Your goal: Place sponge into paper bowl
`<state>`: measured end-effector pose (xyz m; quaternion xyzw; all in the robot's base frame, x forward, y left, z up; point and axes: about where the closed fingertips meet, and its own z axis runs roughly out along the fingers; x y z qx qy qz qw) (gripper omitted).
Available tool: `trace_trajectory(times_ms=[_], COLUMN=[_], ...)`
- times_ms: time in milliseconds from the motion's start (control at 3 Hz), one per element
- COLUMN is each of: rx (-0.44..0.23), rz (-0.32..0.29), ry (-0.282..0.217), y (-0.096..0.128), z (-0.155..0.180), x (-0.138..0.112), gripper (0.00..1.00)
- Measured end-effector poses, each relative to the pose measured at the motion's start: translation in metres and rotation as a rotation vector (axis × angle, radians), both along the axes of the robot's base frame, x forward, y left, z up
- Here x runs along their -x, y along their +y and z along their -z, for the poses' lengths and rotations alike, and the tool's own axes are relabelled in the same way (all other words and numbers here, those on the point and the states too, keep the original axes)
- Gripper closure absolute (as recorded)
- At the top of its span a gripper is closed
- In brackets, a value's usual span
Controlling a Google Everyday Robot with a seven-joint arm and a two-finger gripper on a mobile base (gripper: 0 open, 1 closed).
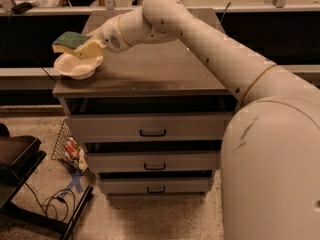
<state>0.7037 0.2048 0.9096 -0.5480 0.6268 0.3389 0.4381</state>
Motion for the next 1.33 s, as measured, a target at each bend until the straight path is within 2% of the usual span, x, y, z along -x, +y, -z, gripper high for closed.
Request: trace_trajectory(times_ms=[333,667,1000,1333], rx=[0.000,0.001,0.001,0.001], rz=[-0.006,-0.010,-0.013,-0.013], ry=[0.003,0.005,0.006,0.006], y=[0.0039,0.0061,0.0079,0.0081], z=[0.0018,0.0029,0.0038,0.0038], x=[0.0014,0.0022,0.0029,0.0030], gripper=[0.28,0.05,0.00,0.00])
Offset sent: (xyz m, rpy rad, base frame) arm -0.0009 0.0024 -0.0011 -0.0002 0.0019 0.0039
